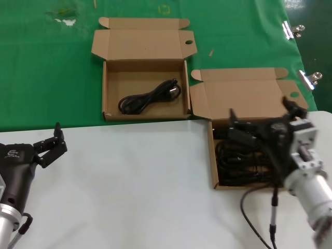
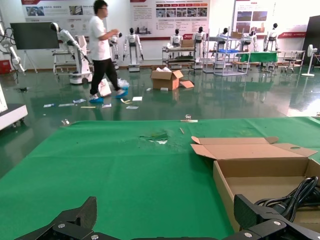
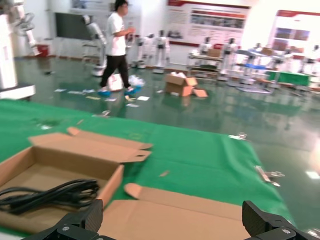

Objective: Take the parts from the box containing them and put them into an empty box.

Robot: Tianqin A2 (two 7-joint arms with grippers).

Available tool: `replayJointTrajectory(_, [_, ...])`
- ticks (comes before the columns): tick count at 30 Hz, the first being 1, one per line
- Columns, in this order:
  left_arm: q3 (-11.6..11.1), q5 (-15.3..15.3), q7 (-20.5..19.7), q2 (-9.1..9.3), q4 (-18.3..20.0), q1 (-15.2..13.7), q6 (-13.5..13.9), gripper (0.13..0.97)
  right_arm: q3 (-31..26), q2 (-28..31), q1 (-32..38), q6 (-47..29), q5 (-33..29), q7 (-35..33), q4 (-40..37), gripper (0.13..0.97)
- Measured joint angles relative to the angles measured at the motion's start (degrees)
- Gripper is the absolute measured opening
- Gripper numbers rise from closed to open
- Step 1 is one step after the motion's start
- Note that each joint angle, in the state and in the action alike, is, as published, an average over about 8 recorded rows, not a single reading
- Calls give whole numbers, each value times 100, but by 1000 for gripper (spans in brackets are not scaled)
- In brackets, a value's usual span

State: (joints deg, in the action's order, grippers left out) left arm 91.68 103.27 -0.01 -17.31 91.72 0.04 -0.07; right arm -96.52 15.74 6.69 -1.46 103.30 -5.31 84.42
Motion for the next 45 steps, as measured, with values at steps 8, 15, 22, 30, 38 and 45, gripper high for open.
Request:
replayJointTrajectory(8, [-1, -8, 1, 7, -3, -3, 4, 966, 285, 85, -393, 86, -10, 313, 427, 966])
replayJointTrajectory(15, [-1, -8, 1, 7, -3, -3, 4, 966, 291, 87, -402, 88, -10, 320, 436, 966])
replayJointTrajectory(22, [-1, -8, 1, 7, -3, -3, 4, 966, 291, 87, -402, 88, -10, 320, 436, 966])
replayJointTrajectory(30, [-1, -8, 1, 7, -3, -3, 4, 966, 291, 87, -402, 88, -10, 320, 436, 966])
replayJointTrajectory(38, [-1, -8, 1, 7, -3, -3, 4, 966, 291, 87, -402, 88, -10, 320, 436, 966])
replayJointTrajectory(45, [-1, -8, 1, 7, -3, -3, 4, 966, 291, 87, -402, 88, -10, 320, 436, 966])
